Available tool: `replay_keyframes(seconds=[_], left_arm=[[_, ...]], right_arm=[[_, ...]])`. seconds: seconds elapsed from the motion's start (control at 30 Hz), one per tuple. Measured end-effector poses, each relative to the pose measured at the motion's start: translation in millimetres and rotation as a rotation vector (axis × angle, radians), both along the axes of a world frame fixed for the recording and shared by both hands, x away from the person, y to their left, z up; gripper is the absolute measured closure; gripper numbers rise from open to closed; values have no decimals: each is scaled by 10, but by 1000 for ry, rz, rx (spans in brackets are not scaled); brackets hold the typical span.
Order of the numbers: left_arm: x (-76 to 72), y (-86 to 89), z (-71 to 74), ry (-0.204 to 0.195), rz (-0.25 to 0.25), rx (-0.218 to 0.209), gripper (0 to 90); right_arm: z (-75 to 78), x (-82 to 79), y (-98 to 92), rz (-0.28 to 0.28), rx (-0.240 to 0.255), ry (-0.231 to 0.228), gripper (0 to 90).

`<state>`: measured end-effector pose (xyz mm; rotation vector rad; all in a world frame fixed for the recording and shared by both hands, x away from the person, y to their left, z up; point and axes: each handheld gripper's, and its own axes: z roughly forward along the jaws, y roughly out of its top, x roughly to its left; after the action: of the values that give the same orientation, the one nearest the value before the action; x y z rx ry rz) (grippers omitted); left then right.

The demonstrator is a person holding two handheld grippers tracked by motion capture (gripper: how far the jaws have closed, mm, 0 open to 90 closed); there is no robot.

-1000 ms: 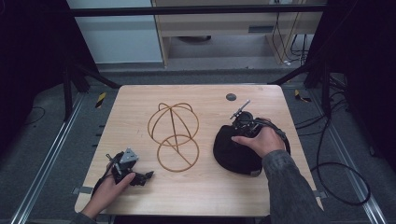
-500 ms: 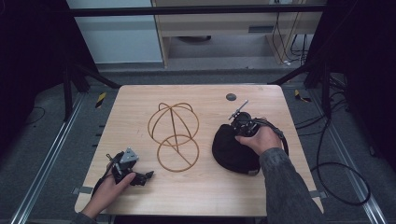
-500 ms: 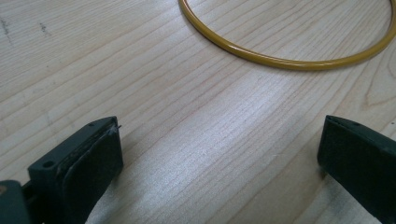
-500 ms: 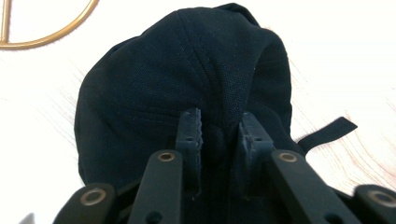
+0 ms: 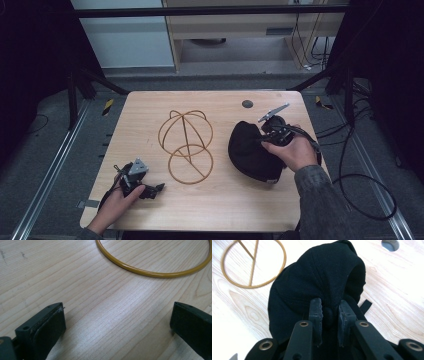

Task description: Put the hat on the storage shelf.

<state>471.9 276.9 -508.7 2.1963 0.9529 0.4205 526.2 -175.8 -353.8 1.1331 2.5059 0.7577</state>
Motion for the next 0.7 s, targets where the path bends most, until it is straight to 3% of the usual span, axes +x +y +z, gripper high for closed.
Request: replay_keyframes(seconds=[0.3,0.43,0.47,0.7], left_arm=[[0,0,0,0,-1,-1,0],[-2,0,0,0,0,0,0],[-3,-2,-1,0,1,-3,0],[-4,-3,-1,0,3,-4,0]], right_arm=[[252,-139,-71,14,55,-46,770],[376,-198,-81,9,66,-78,769],[434,-227,-94,-8,73,-104,769],[539,-267,-128,-17,109,-133,771]])
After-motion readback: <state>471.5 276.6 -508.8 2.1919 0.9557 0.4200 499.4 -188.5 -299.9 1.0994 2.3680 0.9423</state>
